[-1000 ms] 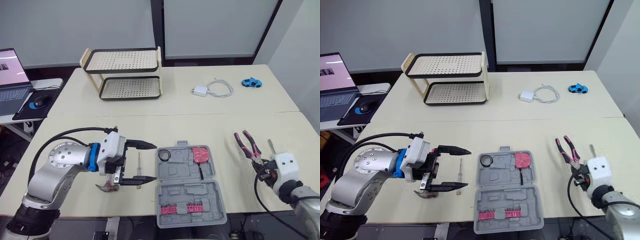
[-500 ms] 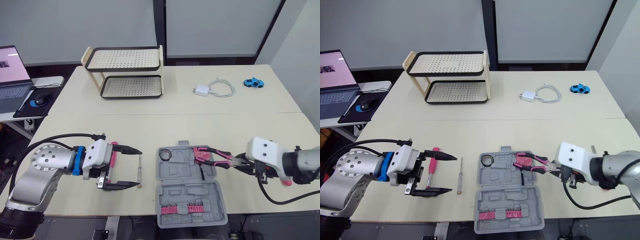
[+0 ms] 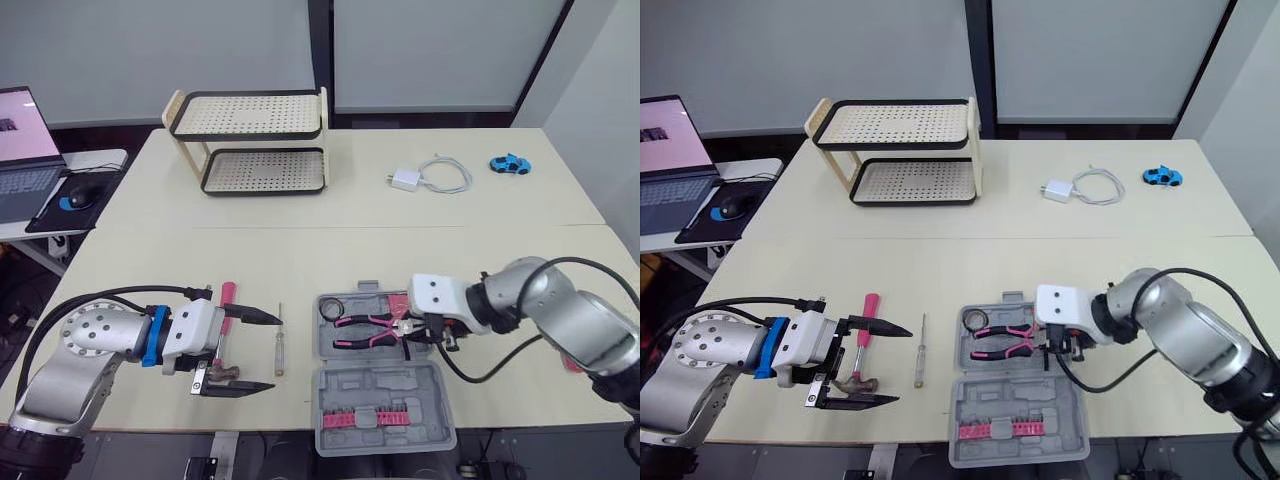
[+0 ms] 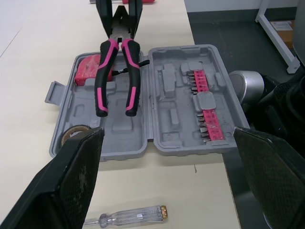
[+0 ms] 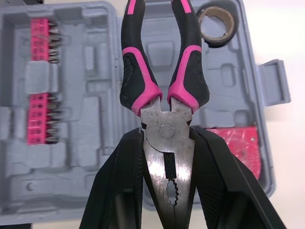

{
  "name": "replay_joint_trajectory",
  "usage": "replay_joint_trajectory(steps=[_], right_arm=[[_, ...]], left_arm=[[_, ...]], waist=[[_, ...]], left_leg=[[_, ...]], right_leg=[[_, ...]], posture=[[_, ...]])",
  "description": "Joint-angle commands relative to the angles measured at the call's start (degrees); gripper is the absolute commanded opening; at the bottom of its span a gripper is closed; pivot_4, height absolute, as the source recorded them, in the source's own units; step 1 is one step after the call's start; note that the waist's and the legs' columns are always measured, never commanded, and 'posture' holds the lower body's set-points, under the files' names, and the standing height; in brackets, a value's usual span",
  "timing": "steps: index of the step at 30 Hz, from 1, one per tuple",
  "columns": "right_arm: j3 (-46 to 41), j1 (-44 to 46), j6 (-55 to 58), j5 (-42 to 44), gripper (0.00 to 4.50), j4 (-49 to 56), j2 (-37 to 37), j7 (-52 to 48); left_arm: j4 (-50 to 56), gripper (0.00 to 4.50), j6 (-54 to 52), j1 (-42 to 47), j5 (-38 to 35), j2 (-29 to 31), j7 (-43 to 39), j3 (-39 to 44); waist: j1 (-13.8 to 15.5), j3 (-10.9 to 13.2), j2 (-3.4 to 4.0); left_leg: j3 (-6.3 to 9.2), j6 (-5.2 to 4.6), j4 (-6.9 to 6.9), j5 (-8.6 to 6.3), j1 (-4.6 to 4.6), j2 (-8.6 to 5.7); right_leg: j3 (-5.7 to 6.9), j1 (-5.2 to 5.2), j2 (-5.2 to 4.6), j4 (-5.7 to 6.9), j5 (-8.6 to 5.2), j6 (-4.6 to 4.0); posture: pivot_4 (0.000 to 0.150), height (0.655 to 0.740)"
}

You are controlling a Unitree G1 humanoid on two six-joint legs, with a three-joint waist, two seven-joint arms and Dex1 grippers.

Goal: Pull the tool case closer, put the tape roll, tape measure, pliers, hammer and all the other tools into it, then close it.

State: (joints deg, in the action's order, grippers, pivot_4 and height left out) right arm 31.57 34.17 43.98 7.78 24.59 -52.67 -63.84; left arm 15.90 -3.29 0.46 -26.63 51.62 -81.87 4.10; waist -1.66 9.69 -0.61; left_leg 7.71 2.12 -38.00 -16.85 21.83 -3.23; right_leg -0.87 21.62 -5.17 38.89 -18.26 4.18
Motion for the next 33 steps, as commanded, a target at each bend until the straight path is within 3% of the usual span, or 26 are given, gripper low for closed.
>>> replay_joint_trajectory(steps=[1, 14, 29, 33], right_arm=[[2.67, 2.24, -2.36, -2.87, 1.16, -2.89, 3.01, -0.76], [5.99, 4.57, -8.41, -8.95, 1.16, -13.68, 11.39, -3.13], [5.56, 2.26, -8.73, -11.65, 1.16, -16.52, 13.96, -3.91], [4.0, 2.32, -8.16, -10.93, 2.52, -15.62, 13.6, -4.03]], left_arm=[[1.87, 4.5, 0.52, -0.05, -0.57, 0.73, 0.0, 0.72], [1.99, 4.5, 0.67, -0.29, -0.27, 0.31, 0.46, 0.37], [0.73, 4.5, 1.14, 1.54, 0.47, -0.6, 1.22, -1.19], [0.65, 4.5, 1.2, 2.08, 0.65, -0.88, 1.52, -1.79]], waist=[[-0.07, -0.01, -0.01], [-0.2, 0.0, 0.0], [-0.27, -0.01, 0.0], [-0.27, -0.01, 0.0]], left_leg=[[-0.01, 0.0, 0.0, 0.0, 0.0, 0.0], [-0.03, 0.2, 0.01, 0.11, 0.04, 0.01], [-0.02, 0.21, 0.01, 0.12, 0.02, 0.01], [-0.02, 0.22, 0.01, 0.12, 0.02, 0.01]], right_leg=[[-0.01, 0.01, 0.0, 0.0, 0.0, 0.0], [-0.06, 0.14, 0.03, 0.08, 0.01, -0.01], [-0.06, 0.16, 0.06, 0.1, 0.01, -0.01], [-0.07, 0.16, 0.06, 0.11, 0.01, -0.01]], posture=[[0.15, 0.74], [0.15, 0.74], [0.15, 0.74], [0.15, 0.74]])
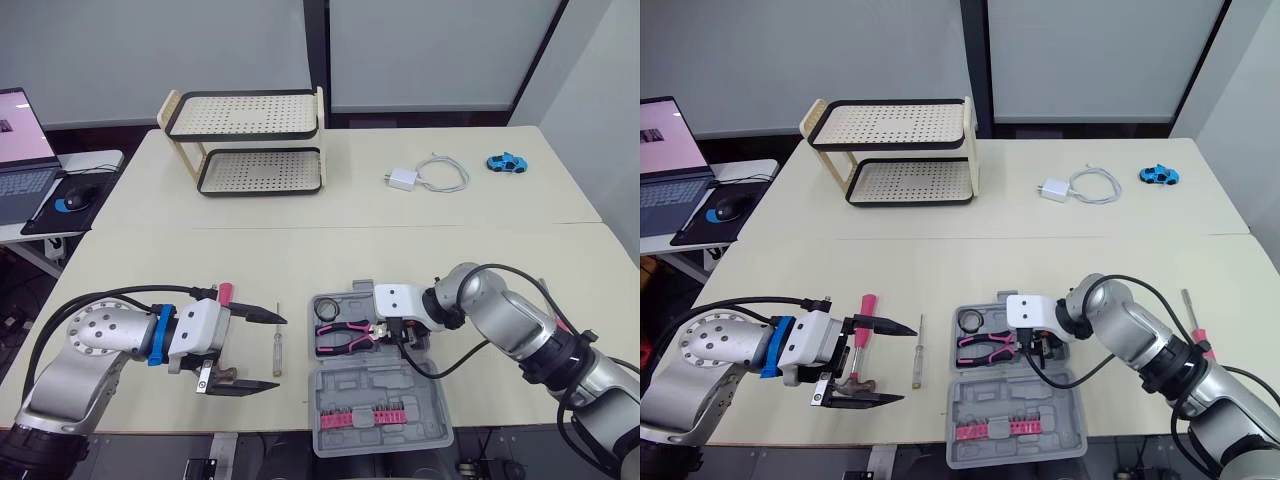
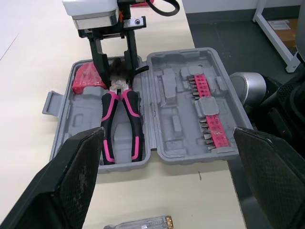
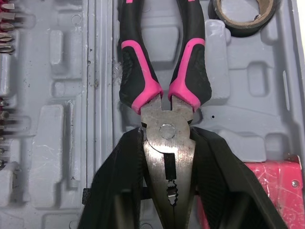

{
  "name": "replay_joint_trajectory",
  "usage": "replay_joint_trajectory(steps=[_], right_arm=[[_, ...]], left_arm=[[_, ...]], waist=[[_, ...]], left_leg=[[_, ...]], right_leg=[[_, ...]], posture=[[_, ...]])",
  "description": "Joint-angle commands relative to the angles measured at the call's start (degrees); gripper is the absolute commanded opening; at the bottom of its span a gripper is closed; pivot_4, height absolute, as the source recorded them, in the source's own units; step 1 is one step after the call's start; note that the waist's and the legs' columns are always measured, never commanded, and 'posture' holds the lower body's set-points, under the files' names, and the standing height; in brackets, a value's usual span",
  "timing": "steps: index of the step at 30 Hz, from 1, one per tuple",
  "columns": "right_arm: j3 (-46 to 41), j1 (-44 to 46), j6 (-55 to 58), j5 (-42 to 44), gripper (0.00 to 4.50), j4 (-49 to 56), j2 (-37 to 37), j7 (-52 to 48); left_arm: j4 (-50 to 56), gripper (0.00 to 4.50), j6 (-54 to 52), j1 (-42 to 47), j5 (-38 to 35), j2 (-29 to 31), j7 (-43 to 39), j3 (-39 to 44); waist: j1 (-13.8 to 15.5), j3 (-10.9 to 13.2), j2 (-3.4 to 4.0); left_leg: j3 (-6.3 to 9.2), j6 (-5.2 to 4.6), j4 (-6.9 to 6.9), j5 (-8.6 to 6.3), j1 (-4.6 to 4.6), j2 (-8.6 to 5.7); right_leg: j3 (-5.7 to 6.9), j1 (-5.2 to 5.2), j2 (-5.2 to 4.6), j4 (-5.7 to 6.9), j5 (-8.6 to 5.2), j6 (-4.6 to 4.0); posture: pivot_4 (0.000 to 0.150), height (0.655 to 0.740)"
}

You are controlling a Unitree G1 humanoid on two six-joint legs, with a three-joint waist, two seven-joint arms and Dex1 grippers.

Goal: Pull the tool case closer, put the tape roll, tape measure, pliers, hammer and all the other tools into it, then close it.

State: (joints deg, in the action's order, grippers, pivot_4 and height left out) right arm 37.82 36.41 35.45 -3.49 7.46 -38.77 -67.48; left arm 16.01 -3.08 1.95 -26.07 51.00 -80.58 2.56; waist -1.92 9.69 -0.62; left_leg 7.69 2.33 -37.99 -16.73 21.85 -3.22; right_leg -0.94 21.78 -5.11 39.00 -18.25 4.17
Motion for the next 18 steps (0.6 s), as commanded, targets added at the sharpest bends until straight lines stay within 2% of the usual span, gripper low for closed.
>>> replay_joint_trajectory(steps=[1, 4, 10, 18], right_arm=[[-3.16, 0.23, 1.29, 1.09, 2.86, 2.38, -0.49, -0.6], [-6.49, 0.36, 4.06, 4.1, 3.89, 6.4, -1.43, -1.83], [-12.39, -2.84, 7.94, 8.43, 3.89, 13.07, 2.72, 4.03], [-10.02, -7.62, 6.84, 5.9, 1.26, 9.8, 8.1, 12.38]], left_arm=[[0.55, 4.5, 0.97, 0.66, 0.11, -0.34, 0.29, -0.32], [0.6, 4.5, 0.86, 0.64, 0.09, -0.49, 0.43, -0.23], [0.5, 4.5, 0.7, 0.56, 0.17, -0.72, 0.83, 0.06], [0.21, 4.5, 0.52, 0.9, -0.04, -0.63, 1.08, -0.03]], waist=[[0.0, 0.0, 0.0], [0.06, 0.0, 0.0], [0.05, -0.02, -0.03], [0.07, -0.02, -0.03]], left_leg=[[0.0, 0.0, 0.0, 0.0, 0.0, 0.0], [0.01, 0.0, 0.0, 0.0, 0.01, 0.0], [0.04, -0.01, 0.01, 0.0, 0.01, 0.02], [0.03, 0.0, -0.01, 0.0, 0.0, -0.04]], right_leg=[[0.0, 0.0, 0.0, 0.0, 0.0, 0.0], [0.0, 0.0, -0.01, 0.0, 0.0, 0.0], [0.02, -0.01, 0.0, 0.0, 0.0, 0.0], [-0.01, -0.01, -0.03, 0.01, 0.01, 0.0]], posture=[[0.15, 0.74], [0.15, 0.74], [0.15, 0.74], [0.15, 0.74]])
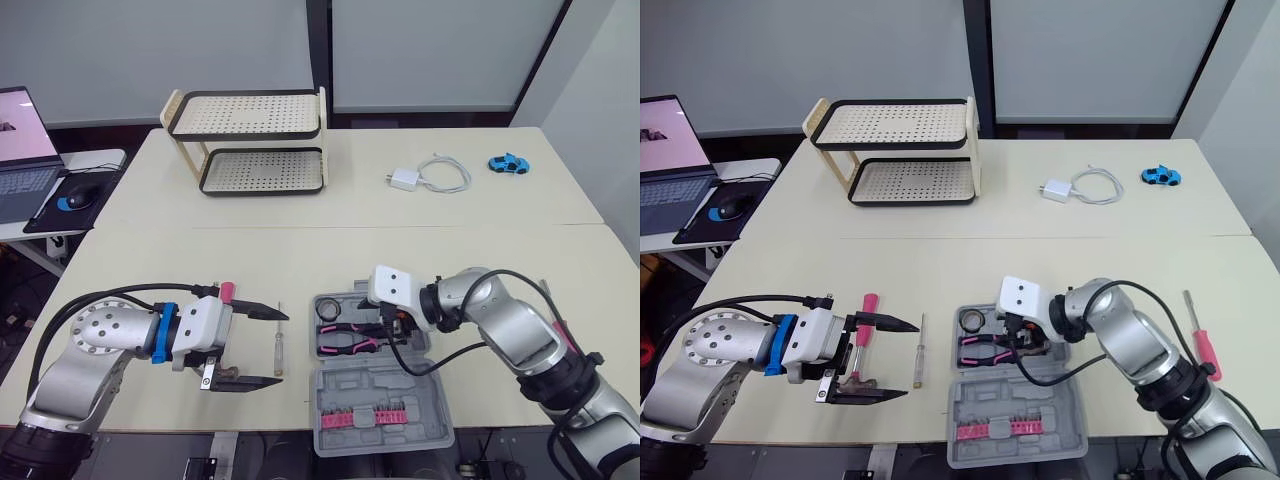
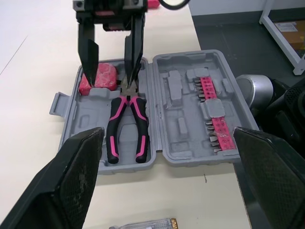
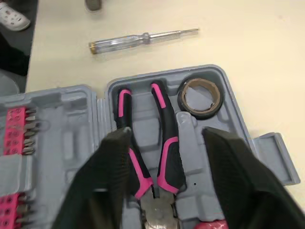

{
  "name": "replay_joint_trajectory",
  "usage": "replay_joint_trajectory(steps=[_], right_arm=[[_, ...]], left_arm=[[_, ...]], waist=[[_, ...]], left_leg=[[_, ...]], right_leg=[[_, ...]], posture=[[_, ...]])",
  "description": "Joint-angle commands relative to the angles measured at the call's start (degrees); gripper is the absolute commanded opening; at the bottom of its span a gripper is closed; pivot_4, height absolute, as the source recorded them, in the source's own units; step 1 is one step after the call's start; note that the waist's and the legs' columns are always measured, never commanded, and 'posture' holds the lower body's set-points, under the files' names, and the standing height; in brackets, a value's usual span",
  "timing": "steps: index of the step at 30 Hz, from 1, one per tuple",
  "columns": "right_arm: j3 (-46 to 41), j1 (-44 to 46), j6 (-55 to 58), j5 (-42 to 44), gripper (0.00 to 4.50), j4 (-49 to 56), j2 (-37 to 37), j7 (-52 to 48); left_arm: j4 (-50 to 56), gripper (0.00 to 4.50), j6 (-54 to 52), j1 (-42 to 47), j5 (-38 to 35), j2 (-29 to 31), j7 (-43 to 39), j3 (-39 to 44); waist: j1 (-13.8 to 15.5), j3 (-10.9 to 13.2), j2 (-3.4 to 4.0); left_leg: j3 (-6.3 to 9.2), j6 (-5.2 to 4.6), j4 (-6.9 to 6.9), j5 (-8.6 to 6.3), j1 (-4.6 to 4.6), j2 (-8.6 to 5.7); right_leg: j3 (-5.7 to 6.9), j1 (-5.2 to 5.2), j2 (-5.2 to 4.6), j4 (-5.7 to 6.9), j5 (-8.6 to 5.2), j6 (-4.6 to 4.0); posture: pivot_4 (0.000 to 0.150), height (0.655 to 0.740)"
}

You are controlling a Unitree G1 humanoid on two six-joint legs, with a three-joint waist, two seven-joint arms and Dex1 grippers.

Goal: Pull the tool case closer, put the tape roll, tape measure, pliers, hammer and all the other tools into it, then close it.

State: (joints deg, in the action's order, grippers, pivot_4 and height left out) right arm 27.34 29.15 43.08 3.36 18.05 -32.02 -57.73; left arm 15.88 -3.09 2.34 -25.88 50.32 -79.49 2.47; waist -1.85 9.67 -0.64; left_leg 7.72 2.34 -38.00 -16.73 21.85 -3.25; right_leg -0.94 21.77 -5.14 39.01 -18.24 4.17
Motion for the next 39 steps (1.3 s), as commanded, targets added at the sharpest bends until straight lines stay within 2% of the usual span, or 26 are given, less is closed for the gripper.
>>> replay_joint_trajectory(steps=[1, 3, 4, 15, 21, 26, 29, 35, 38, 39], right_arm=[[0.71, -0.5, -0.8, -1.15, 0.92, -1.74, 2.07, 3.52], [1.28, -0.56, -1.04, -1.61, 0.18, -3.44, 2.86, 4.73], [1.6, -0.57, -1.14, -1.83, 0.04, -4.19, 3.04, 5.11], [6.48, -1.92, -5.3, -6.81, 0.04, -13.49, 1.77, 5.14], [6.8, -2.89, -7.11, -7.96, 0.04, -14.62, 1.2, 4.93], [2.57, -2.96, -9.88, -4.77, 0.04, -9.92, 2.76, 4.78], [-1.88, -3.52, -7.94, -1.83, 0.04, -3.03, 1.55, 4.05], [-13.88, -9.84, -3.15, 6.16, 0.04, 11.87, -8.94, -0.16], [-20.13, -15.51, -4.36, 9.0, 0.04, 15.29, -15.55, -2.8], [-22.38, -18.06, -5.05, 9.68, 0.01, 15.87, -17.77, -3.6]], left_arm=[[0.35, 4.5, 0.36, 0.55, -0.28, 0.07, -0.02, -0.01], [0.47, 4.5, 0.17, 0.53, -0.38, 0.1, -0.06, -0.08], [0.52, 4.5, 0.13, 0.5, -0.41, 0.12, -0.08, -0.08], [0.43, 4.5, 0.02, 0.34, -0.17, -0.02, 0.24, -0.2], [0.0, 4.5, 0.06, 0.19, -0.05, -0.13, 0.41, -0.15], [-0.26, 4.5, -1.13, -0.18, 0.33, -0.04, 1.79, 0.17], [-0.22, 4.5, -3.6, -1.05, 0.86, 0.76, 3.9, 0.88], [-1.85, 4.5, -4.72, -3.97, 3.91, 2.08, 7.03, 1.92], [-2.99, 4.5, -3.38, -5.07, 5.15, 2.2, 6.71, 1.3], [-3.36, 4.31, -4.48, -5.32, 5.06, 2.13, 6.88, 1.06]], waist=[[-0.01, 0.0, 0.0], [-0.03, 0.0, 0.0], [-0.03, 0.0, 0.0], [-0.04, -0.08, -0.01], [-0.03, -0.25, -0.05], [-0.03, -0.27, -0.07], [-0.03, -0.23, -0.04], [0.21, -0.21, -0.04], [0.41, -0.2, -0.05], [0.35, -0.2, -0.06]], left_leg=[[0.0, 0.0, 0.0, 0.0, -0.01, 0.01], [0.0, 0.0, 0.0, 0.0, -0.01, 0.01], [-0.01, 0.01, 0.0, 0.0, -0.01, 0.0], [-0.01, 0.01, 0.01, 0.0, -0.04, 0.0], [0.0, -0.02, 0.01, -0.01, -0.13, 0.0], [0.01, -0.05, 0.01, -0.03, -0.16, 0.01], [0.01, -0.05, 0.01, -0.03, -0.1, 0.0], [0.04, -0.14, 0.04, -0.08, -0.02, -0.01], [0.03, -0.21, 0.03, -0.12, -0.01, -0.01], [0.02, -0.22, 0.03, -0.12, -0.01, -0.02]], right_leg=[[0.0, 0.0, 0.01, 0.0, 0.0, 0.0], [0.0, 0.0, 0.01, 0.0, 0.0, 0.0], [-0.01, 0.01, 0.01, 0.01, 0.0, 0.0], [-0.01, -0.01, 0.02, 0.0, 0.0, 0.0], [0.0, -0.09, 0.02, 0.0, 0.0, 0.0], [0.01, -0.14, 0.02, 0.0, 0.0, 0.0], [-0.01, -0.08, 0.02, 0.0, 0.0, 0.0], [0.01, -0.02, 0.01, -0.03, 0.0, 0.0], [0.02, -0.06, 0.0, -0.05, 0.0, 0.0], [0.03, -0.09, 0.0, -0.06, 0.0, 0.0]], posture=[[0.15, 0.74], [0.15, 0.74], [0.15, 0.74], [0.15, 0.74], [0.15, 0.74], [0.15, 0.74], [0.15, 0.74], [0.15, 0.74], [0.15, 0.74], [0.15, 0.74]])
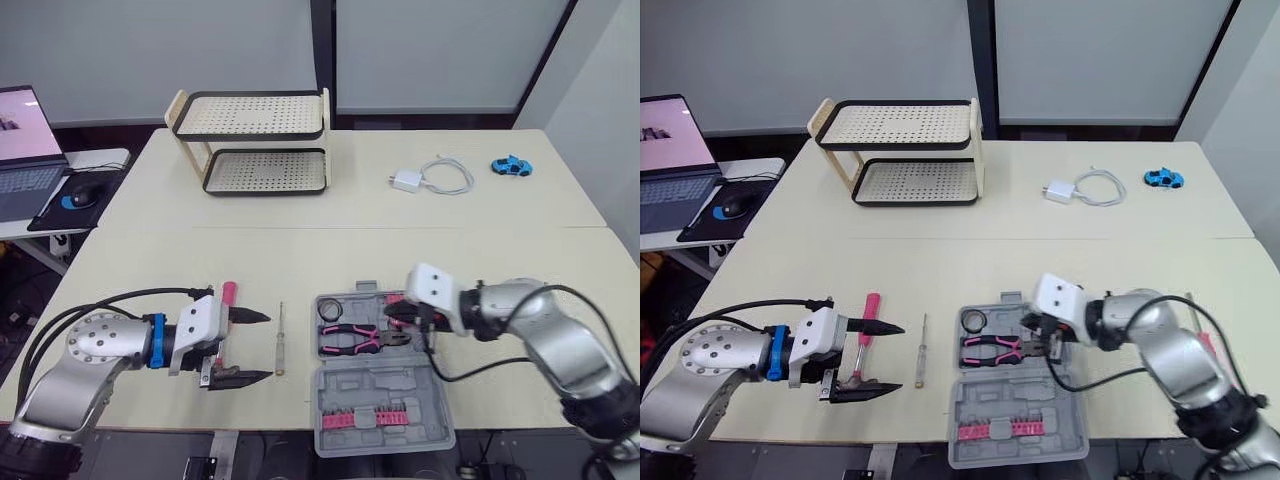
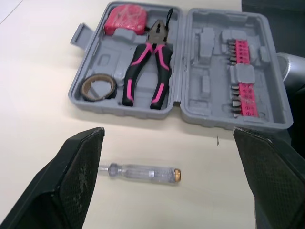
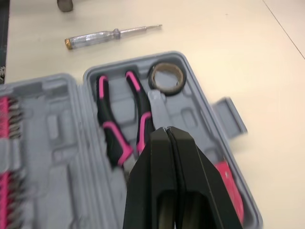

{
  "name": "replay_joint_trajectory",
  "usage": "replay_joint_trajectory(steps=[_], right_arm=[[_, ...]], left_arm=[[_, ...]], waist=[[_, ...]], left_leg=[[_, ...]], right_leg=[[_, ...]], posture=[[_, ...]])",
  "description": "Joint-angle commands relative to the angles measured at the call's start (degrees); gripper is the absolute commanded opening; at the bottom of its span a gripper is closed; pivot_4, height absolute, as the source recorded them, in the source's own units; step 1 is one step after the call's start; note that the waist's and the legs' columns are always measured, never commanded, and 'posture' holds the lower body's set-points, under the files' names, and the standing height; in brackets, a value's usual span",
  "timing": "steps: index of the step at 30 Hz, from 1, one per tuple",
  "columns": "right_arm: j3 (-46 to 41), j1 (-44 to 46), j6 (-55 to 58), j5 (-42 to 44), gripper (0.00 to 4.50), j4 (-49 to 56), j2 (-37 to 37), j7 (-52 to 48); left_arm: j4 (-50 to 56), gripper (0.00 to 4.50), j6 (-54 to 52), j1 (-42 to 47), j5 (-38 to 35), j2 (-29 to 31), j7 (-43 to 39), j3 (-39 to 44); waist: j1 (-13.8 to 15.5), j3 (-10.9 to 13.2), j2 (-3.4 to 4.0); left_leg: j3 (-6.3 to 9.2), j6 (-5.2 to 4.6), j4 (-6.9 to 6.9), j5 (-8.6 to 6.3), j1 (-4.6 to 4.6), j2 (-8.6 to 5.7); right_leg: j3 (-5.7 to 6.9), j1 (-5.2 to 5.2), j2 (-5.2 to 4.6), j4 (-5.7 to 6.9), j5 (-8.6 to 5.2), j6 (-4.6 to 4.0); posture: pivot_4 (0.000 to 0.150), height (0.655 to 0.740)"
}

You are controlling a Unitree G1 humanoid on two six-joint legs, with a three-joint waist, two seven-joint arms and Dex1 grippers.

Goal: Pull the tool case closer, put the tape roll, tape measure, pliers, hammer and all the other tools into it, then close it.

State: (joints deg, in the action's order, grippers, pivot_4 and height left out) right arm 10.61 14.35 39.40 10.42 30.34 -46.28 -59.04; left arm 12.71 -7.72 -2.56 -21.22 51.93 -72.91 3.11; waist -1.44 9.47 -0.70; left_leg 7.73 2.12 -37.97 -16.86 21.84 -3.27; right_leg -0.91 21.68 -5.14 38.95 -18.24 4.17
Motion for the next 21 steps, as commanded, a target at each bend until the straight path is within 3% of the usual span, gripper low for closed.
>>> replay_joint_trajectory(steps=[1, 7, 14, 21], right_arm=[[-7.28, -5.38, -1.89, 2.96, 0.0, 3.91, -5.25, -2.75], [-11.95, -18.42, -8.36, 0.4, 0.0, 0.98, -9.86, -0.8], [-8.03, -20.26, -14.64, -5.13, 0.0, -5.38, -8.83, 2.73], [-4.86, -18.57, -16.62, -6.84, 0.0, -9.13, -7.35, 3.44]], left_arm=[[-0.3, 4.09, -1.25, -0.68, 0.27, 0.64, 0.45, 0.1], [-0.88, 2.28, -2.15, -1.76, 6.4, 0.11, 2.36, -5.74], [-1.34, 0.04, -3.84, 0.4, 11.76, -4.53, 7.69, -12.57], [-3.83, 0.04, -4.92, 4.7, 16.52, -9.6, 11.65, -17.93]], waist=[[-0.07, 0.0, -0.01], [-0.3, 0.01, -0.02], [-0.19, 0.01, -0.03], [-0.2, 0.01, -0.04]], left_leg=[[-0.02, 0.0, 0.0, 0.0, -0.03, 0.02], [-0.06, -0.02, 0.01, -0.01, -0.14, 0.04], [-0.07, -0.02, -0.02, -0.01, -0.26, 0.03], [-0.06, -0.01, -0.03, 0.0, -0.25, 0.01]], right_leg=[[-0.01, -0.03, 0.0, 0.0, 0.0, 0.0], [-0.01, -0.18, 0.03, 0.01, 0.0, 0.0], [-0.01, -0.32, 0.02, 0.03, 0.0, 0.01], [-0.01, -0.33, 0.02, 0.02, 0.0, 0.01]], posture=[[0.15, 0.74], [0.15, 0.74], [0.15, 0.74], [0.15, 0.74]])
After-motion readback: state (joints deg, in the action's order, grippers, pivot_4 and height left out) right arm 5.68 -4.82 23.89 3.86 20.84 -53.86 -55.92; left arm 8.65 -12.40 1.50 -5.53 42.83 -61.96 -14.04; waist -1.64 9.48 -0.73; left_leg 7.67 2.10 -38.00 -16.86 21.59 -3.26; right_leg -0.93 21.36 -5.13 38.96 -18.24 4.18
